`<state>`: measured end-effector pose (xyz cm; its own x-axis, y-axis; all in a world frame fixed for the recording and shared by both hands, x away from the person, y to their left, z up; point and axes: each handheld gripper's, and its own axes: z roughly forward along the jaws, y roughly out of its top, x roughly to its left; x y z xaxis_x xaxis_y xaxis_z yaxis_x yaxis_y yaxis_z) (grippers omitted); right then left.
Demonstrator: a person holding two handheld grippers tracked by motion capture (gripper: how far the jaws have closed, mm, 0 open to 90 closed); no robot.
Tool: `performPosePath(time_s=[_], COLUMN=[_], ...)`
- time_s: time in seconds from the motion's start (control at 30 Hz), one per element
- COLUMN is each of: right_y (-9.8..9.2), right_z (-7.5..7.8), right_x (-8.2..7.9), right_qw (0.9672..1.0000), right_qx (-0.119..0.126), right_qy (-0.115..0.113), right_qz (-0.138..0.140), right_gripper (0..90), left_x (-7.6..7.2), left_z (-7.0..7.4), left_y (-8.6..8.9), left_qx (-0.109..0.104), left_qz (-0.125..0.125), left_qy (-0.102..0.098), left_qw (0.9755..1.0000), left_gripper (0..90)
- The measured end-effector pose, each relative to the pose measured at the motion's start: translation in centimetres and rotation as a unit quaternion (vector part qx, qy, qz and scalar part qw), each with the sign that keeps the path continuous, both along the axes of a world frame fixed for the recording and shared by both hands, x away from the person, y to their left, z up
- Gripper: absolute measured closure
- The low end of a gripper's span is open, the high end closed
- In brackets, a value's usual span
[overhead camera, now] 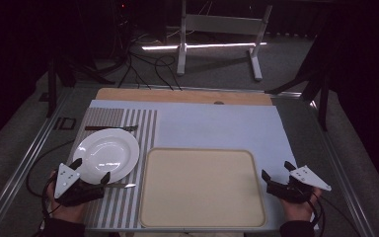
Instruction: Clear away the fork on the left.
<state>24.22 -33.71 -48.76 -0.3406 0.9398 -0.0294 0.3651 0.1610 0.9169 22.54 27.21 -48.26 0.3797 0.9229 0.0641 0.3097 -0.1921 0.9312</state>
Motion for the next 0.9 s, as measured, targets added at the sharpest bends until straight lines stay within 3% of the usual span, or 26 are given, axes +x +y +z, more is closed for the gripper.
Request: performPosePath(time_s=[0.53,0.9], right_y=[0.04,0.16], right_z=[-0.04,-0.14], right_x=[-0.35,-0.4], right_qw=[0.9999,0.9998], right_qx=[0.003,0.007], right_qy=[-0.012,-0.015], right_qz=[0.003,0.014], right_gripper=[9.3,9.2], left_x=[-0.1,-0.01], left_z=[-0.06,0.16], left_y=[0.31,0.77], left_qx=[-0.004,-0.019], left_qz=[0.005,0.009], left_qy=[-0.003,-0.001], left_qw=[1.0,0.9998], left_gripper=[0.0,0.0])
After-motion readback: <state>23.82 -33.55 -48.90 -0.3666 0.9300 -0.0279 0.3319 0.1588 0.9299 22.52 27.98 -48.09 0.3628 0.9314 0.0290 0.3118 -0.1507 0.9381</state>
